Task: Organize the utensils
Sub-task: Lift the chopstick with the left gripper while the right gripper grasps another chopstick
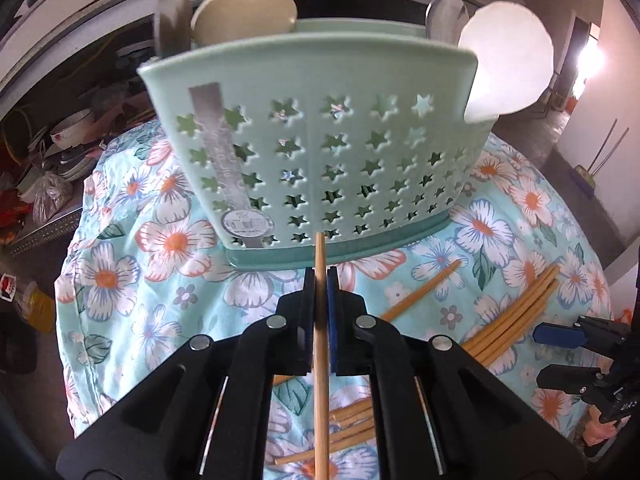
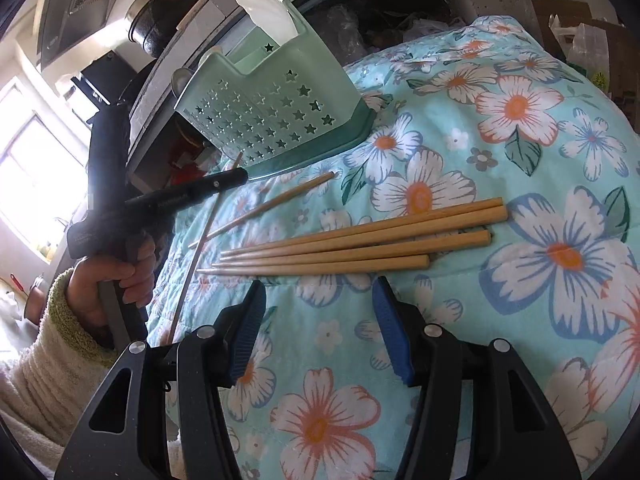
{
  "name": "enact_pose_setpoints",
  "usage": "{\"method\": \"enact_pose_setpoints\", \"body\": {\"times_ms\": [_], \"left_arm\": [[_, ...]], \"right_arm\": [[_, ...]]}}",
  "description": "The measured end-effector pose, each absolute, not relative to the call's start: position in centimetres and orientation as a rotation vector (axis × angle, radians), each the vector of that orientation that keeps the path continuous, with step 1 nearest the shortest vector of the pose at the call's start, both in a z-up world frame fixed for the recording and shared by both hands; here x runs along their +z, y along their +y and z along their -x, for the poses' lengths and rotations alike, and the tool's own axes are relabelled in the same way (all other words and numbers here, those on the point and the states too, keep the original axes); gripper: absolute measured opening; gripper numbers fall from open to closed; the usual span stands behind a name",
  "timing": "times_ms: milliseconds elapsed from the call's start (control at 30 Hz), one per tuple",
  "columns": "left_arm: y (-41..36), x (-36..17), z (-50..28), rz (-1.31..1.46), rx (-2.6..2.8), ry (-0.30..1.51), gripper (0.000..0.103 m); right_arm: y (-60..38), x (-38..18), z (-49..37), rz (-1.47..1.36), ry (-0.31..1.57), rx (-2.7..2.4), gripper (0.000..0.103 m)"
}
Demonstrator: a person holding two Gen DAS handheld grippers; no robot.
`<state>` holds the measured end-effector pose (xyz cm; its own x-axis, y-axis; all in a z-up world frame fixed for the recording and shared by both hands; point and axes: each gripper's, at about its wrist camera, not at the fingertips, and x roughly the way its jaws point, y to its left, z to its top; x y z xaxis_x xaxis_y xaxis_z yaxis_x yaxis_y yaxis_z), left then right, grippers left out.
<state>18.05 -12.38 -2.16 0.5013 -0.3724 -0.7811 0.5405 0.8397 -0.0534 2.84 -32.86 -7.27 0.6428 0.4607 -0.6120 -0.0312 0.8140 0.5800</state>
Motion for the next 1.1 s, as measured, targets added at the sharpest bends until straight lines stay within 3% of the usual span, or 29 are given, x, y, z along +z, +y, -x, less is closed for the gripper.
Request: {"method": "enact_pose_setpoints", "body": {"times_ms": [400,700,900,1100], "left_arm": [[-3.9,3.0,-12.7,0.097,-0.55,0.763,0.004],[2.1,2.6,-8.9,0.247,-0.489,0.739,0.004],[4.2,0.8,-8.6,0.297,-0.462,0.769,0.004],[5.0,0.7,-8.5,0.313,-0.468,0.762,0.004]], "right_arm": [[-30.8,-3.8,-6.2,-0.628,0.839,0.301,0.054],[-32.5,-8.1,-12.6,-0.939,1.001,0.162,0.053],[-31.7,-8.6,-14.7,-0.998,1.013,0.138,0.047],[-30.5,-9.7,-15.5,-1.077,1.019,0.096,0.03]]}}
